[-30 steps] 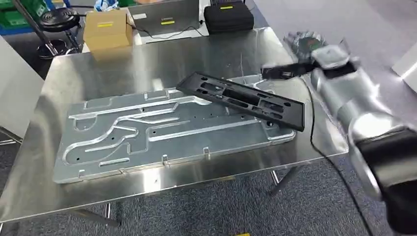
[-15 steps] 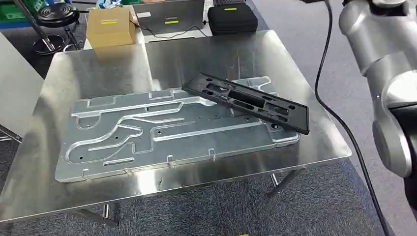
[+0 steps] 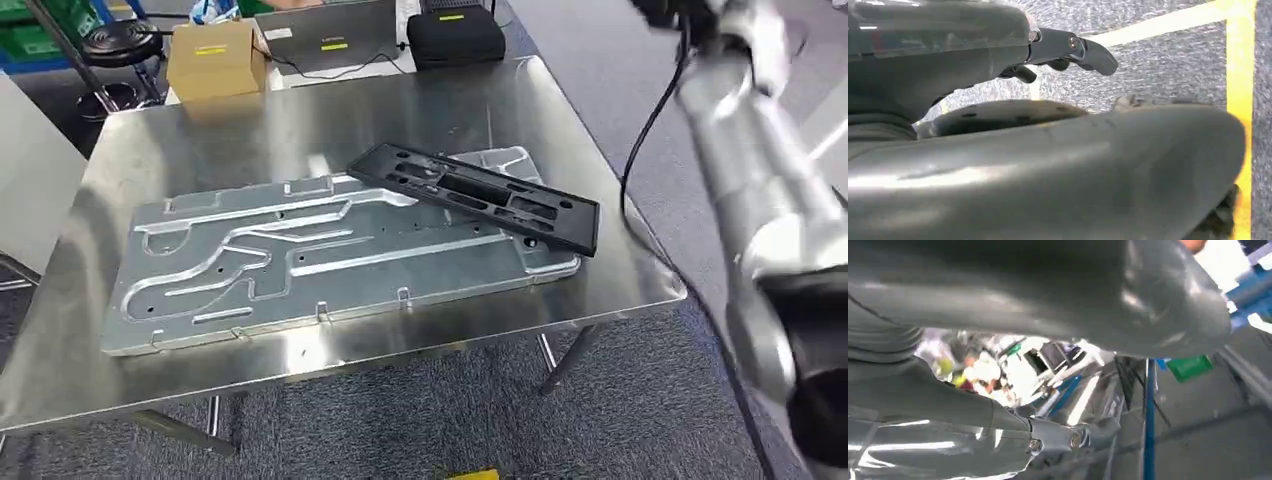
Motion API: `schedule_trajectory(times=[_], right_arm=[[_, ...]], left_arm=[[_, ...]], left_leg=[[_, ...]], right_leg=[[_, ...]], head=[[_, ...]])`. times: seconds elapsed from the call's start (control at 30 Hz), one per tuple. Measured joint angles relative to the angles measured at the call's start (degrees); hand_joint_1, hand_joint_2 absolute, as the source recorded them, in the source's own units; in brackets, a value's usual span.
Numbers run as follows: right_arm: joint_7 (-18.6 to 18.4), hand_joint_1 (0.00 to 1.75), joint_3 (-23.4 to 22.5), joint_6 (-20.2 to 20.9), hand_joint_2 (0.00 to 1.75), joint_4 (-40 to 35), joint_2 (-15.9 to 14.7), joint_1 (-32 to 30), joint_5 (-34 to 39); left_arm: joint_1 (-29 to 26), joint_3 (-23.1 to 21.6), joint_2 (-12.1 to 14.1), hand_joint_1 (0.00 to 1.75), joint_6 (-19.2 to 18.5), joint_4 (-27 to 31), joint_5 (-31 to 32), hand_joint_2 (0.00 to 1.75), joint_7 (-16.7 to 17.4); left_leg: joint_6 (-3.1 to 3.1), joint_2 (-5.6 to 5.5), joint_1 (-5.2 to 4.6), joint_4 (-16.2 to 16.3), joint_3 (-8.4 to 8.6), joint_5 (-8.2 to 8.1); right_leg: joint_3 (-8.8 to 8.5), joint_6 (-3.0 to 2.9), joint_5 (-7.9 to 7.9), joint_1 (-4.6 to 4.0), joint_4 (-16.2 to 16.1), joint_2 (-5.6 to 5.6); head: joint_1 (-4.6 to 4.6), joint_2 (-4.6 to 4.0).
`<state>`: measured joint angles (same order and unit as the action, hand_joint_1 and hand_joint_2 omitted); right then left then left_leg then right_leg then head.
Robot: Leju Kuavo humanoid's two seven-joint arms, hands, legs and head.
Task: Take the parts from the cabinet and place them on the table.
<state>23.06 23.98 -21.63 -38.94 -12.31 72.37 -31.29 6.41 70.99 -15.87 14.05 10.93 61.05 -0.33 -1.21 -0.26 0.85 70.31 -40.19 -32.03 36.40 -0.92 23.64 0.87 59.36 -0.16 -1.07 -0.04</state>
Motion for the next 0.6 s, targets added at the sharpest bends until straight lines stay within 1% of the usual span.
schedule_trajectory(times=[0.03,0.07,0.1,0.13,0.17,0.2,0.23,0.4,0.43,0.47,0.5,0.53,0.57,0.6], right_arm=[[-0.26,0.0,0.24,-1.79,0.0,-3.03,-0.94,-2.38,1.94],[-0.41,0.0,0.41,-2.82,0.0,-5.22,-1.45,-4.58,2.69],[-0.85,0.0,0.74,-4.02,0.0,-8.18,-2.39,-7.32,3.59],[-1.18,0.0,1.03,-5.31,0.0,-11.43,-3.23,-10.79,4.34],[-1.16,0.0,1.09,-7.1,0.0,-15.49,-4.26,-14.99,4.69],[-0.96,0.0,1.09,-8.94,0.0,-19.17,-4.68,-19.63,4.71],[-0.7,0.0,0.85,-11.36,0.0,-24.44,-5.13,-25.46,4.39],[-0.63,0.0,0.78,-11.78,0.0,-25.31,-5.22,-26.49,4.25],[-0.33,0.0,0.57,-13.12,0.0,-28.68,-5.62,-30.63,3.69],[-0.02,0.0,0.63,-14.37,0.0,-33.67,-5.37,-36.67,2.73],[-0.96,0.0,0.02,-14.22,0.0,-39.95,-6.16,-42.02,2.18],[-1.14,0.0,-0.17,-14.2,0.0,-40.96,-6.33,-42.65,2.15],[-1.18,0.0,-0.33,-14.09,0.0,-41.8,-6.47,-43.19,2.15],[-1.18,0.0,-0.39,-14.04,0.0,-42.46,-6.53,-43.85,2.15]], left_arm=[[-0.01,0.11,0.0,0.0,0.06,0.0,-0.07,0.0,0.0],[0.0,0.24,0.07,0.0,0.06,0.0,-0.17,0.0,0.0],[0.01,0.39,0.11,0.0,0.15,0.0,-0.24,0.0,-0.02],[0.02,0.5,0.13,0.0,0.31,0.0,-0.24,0.0,-0.11],[0.05,0.66,0.18,0.0,0.57,0.0,-0.24,0.0,-0.18],[0.11,0.79,0.18,0.0,0.87,0.02,-0.31,0.0,-0.17],[0.23,0.89,0.29,0.0,1.18,0.02,-0.33,0.0,-0.2],[0.23,0.92,0.29,0.0,1.18,0.02,-0.35,0.0,-0.2],[0.23,1.07,0.29,0.0,1.27,0.02,-0.44,0.0,-0.24],[0.16,1.42,0.29,0.0,1.38,0.0,-0.46,0.0,-0.26],[0.3,1.75,0.26,0.0,1.4,0.0,-0.46,0.0,-0.26],[0.29,1.75,0.26,0.0,1.4,0.0,-0.46,0.0,-0.26],[0.28,1.75,0.26,0.0,1.42,0.0,-0.46,0.0,-0.26],[0.29,1.77,0.26,0.0,1.4,0.0,-0.46,0.0,-0.26]], left_leg=[[-0.01,0.0,-0.03,3.62,-0.97,-1.99],[0.08,0.0,-0.04,5.28,-1.03,-2.7],[0.27,0.0,-0.09,4.29,0.37,-2.23],[0.61,0.0,-0.19,0.76,3.17,-0.83],[1.02,0.0,-0.34,-4.56,7.02,0.95],[1.51,-0.07,-0.64,-9.79,10.86,2.08],[1.56,-0.05,-0.99,-11.86,11.87,1.02],[1.55,0.01,-1.03,-11.79,11.87,1.25],[1.73,-0.07,-1.16,-12.37,11.62,2.1],[2.21,-0.06,-1.36,-12.07,11.31,2.35],[3.36,0.64,-1.32,-14.15,10.4,5.94],[3.69,0.79,-1.32,-14.2,9.51,6.65],[3.61,0.9,-1.32,-14.19,8.59,7.36],[3.56,0.99,-1.33,-14.16,7.58,8.13]], right_leg=[[0.69,-0.1,-0.46,-0.18,0.03,-0.03],[1.42,-0.17,-0.98,-0.31,0.07,-0.04],[2.07,-0.14,-1.51,-0.5,0.07,-0.01],[2.56,-0.09,-1.97,-0.61,0.07,0.02],[2.94,0.02,-2.38,-0.74,0.06,0.0],[3.05,0.14,-2.75,-0.82,0.08,-0.07],[3.07,0.47,-3.11,-1.04,-0.13,-0.32],[3.0,0.55,-3.16,-1.09,-0.18,-0.35],[2.9,0.78,-3.33,-0.89,-0.19,-0.55],[2.97,1.28,-3.95,-0.4,-0.29,-0.63],[4.1,2.34,-1.23,-0.01,0.61,-0.11],[4.85,2.51,2.73,0.01,3.65,-0.03],[5.66,2.78,6.26,0.11,7.59,-0.03],[6.27,3.12,8.81,0.3,11.98,-0.02]], head=[[0.02,0.0],[-0.04,0.0],[-0.02,0.0],[-0.02,0.0],[-0.02,0.0],[-0.02,0.0],[0.06,0.0],[0.07,0.0],[0.16,0.0],[0.09,0.0],[0.17,0.0],[0.28,0.0],[0.31,0.0],[0.26,0.0]])
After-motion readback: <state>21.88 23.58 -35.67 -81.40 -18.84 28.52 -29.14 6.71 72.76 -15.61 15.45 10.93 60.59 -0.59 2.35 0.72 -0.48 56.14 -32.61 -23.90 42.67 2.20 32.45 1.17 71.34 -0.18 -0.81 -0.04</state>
